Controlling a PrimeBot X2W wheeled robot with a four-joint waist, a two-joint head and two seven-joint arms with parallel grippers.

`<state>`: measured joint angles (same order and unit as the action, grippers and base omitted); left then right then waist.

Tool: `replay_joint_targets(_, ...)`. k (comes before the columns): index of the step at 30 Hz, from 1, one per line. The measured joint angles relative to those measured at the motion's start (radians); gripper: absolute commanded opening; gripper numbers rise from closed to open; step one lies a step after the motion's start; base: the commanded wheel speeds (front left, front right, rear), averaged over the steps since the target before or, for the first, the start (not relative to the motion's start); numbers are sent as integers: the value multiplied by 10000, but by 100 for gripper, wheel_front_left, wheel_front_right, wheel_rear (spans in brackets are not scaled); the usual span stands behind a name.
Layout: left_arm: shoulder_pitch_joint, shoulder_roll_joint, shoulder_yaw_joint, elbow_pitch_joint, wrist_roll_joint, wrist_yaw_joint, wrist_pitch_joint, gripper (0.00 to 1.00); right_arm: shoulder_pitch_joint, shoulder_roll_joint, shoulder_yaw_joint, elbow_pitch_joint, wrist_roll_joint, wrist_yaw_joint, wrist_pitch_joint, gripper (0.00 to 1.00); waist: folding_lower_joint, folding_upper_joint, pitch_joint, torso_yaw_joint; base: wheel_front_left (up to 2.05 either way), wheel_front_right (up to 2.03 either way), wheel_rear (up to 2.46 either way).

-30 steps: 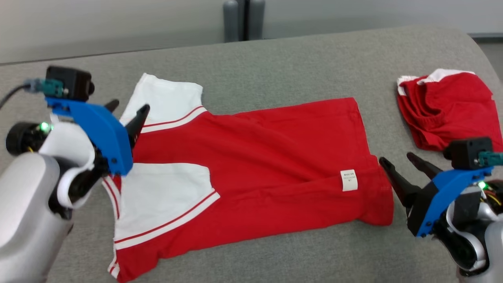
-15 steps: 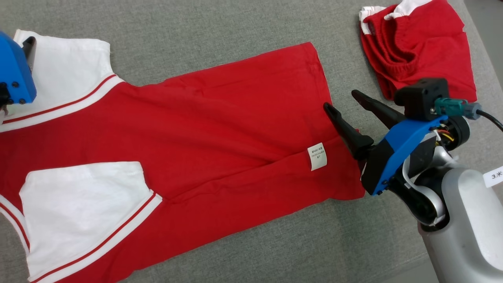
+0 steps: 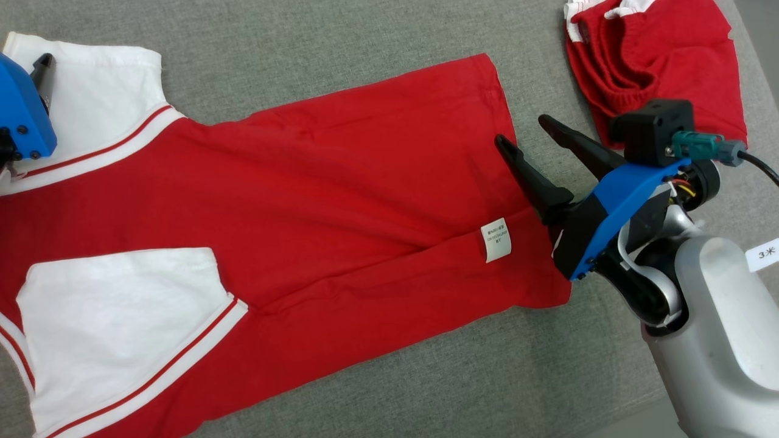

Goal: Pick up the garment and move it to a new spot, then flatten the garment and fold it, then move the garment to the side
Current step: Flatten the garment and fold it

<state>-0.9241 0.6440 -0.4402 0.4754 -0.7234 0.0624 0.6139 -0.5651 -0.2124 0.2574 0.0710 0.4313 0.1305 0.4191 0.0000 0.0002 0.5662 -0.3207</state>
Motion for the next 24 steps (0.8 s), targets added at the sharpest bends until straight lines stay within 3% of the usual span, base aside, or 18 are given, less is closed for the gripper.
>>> replay_joint_targets(6,-22,-92,-79,-13,-12,-17,-10,100,-160,-65,123,215,169,2,-155,100,-1,-2,76,18,0,0,0)
replay_joint_targets(7,-23,-119,-123,-35,-29,-59,-8,84,-230,-90,111,263,190,2,-161,100,-1,-2,71,43,0,0,0)
replay_joint_targets(9,-12,-171,-207,-75,-31,-105,-13,16,-312,-132,56,382,199,2,-203,100,-1,-2,50,109,0,0,0)
replay_joint_targets(10,4,-198,-234,-102,-42,-144,-38,0,-353,-140,23,458,199,0,-207,100,-1,-2,42,143,0,0,0)
replay_joint_targets(20,80,-550,-362,-211,40,-399,-849,0,-1668,-128,-397,1847,-222,2,-313,100,-1,-2,-121,670,0,0,0)
replay_joint_targets(24,-29,-894,-516,-598,25,-637,-1212,0,-2612,-232,-328,3149,-654,2,56,100,-1,-2,-269,1229,0,0,0)
